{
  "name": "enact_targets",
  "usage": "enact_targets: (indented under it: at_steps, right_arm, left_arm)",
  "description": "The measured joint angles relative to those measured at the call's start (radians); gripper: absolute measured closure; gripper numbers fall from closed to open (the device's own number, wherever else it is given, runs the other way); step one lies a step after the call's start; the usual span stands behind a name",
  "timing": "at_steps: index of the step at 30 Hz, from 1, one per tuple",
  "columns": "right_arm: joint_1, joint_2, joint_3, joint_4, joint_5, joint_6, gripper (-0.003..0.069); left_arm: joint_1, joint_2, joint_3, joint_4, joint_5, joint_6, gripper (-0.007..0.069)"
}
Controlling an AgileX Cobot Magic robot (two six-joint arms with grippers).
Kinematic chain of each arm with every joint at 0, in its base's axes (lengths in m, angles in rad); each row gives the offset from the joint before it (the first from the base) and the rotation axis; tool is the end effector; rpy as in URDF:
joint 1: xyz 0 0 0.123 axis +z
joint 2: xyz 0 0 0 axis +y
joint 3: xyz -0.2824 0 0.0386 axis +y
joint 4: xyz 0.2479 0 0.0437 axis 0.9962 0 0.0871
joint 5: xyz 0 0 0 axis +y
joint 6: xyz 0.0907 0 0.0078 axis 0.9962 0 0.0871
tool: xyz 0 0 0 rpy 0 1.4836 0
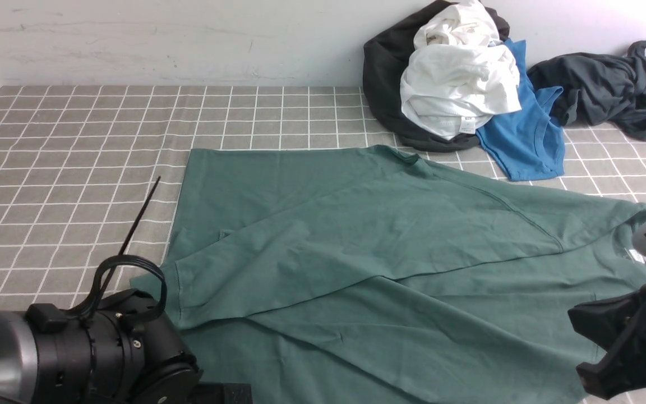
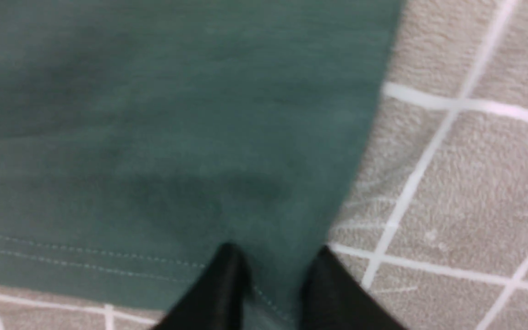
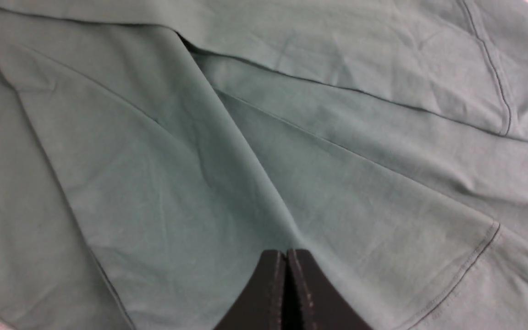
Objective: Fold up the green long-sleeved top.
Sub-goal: Use both arms simultaneously to clamp the lower edge of the clothing fabric
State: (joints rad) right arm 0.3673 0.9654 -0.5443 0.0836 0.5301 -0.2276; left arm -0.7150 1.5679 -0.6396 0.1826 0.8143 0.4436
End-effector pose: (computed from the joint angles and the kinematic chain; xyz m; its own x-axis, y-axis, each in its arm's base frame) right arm 0.1612 0.0662 0.2466 -0.6407 -0.4123 -0.6477 -0.4895 0.8693 -0.0690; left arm 0.1697 -0.1314 0.1433 -0.2794 0.9506 0.1352 0.9597 0.2721 0.0698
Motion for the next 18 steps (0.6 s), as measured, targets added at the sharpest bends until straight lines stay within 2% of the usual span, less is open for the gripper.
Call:
enact_targets:
  at_steps: [1,2,3,6,10,12,13,14,15,16,18]
  right_arm:
    - [0.001,-0.002,0.0,0.001,0.002,-0.003,0.0669]
    - [0.013,-0.013,-0.004,0.004,0.009,-0.016,0.0669]
    - [0.02,-0.021,-0.007,0.004,0.01,-0.033,0.0669]
    - [0.038,-0.039,-0.013,0.003,0.017,-0.089,0.0669]
    - [0.048,-0.026,-0.045,-0.005,0.126,-0.16,0.0637]
    - [0.048,0.011,-0.071,-0.038,0.209,-0.171,0.0573]
    - [0.048,0.036,-0.075,-0.067,0.243,-0.179,0.0514]
    - [0.048,0.056,-0.078,-0.092,0.255,-0.183,0.0485]
    - [0.048,0.088,-0.078,-0.136,0.272,-0.191,0.0416]
    - [0.048,0.099,-0.078,-0.152,0.273,-0.191,0.0406]
    - [0.048,0.178,-0.079,-0.257,0.278,-0.201,0.0295]
  left_arm:
    - [0.0,-0.001,0.0,0.001,-0.001,-0.004,0.054]
    - [0.0,-0.011,-0.006,0.013,-0.018,-0.046,0.0594]
    - [0.0,-0.025,-0.016,0.02,-0.019,-0.075,0.061]
    - [0.0,-0.082,-0.037,0.028,-0.001,-0.128,0.0622]
    - [0.0,-0.208,-0.043,0.043,0.036,-0.176,0.0622]
    - [0.0,-0.276,-0.043,0.042,0.058,-0.187,0.0621]
    - [0.0,-0.314,-0.043,0.038,0.068,-0.19,0.062]
    - [0.002,-0.329,-0.043,0.036,0.073,-0.191,0.0619]
    - [0.007,-0.359,-0.042,0.031,0.074,-0.191,0.0619]
    - [0.009,-0.359,-0.042,0.031,0.074,-0.191,0.0619]
    - [0.039,-0.401,-0.042,0.023,0.074,-0.192,0.0619]
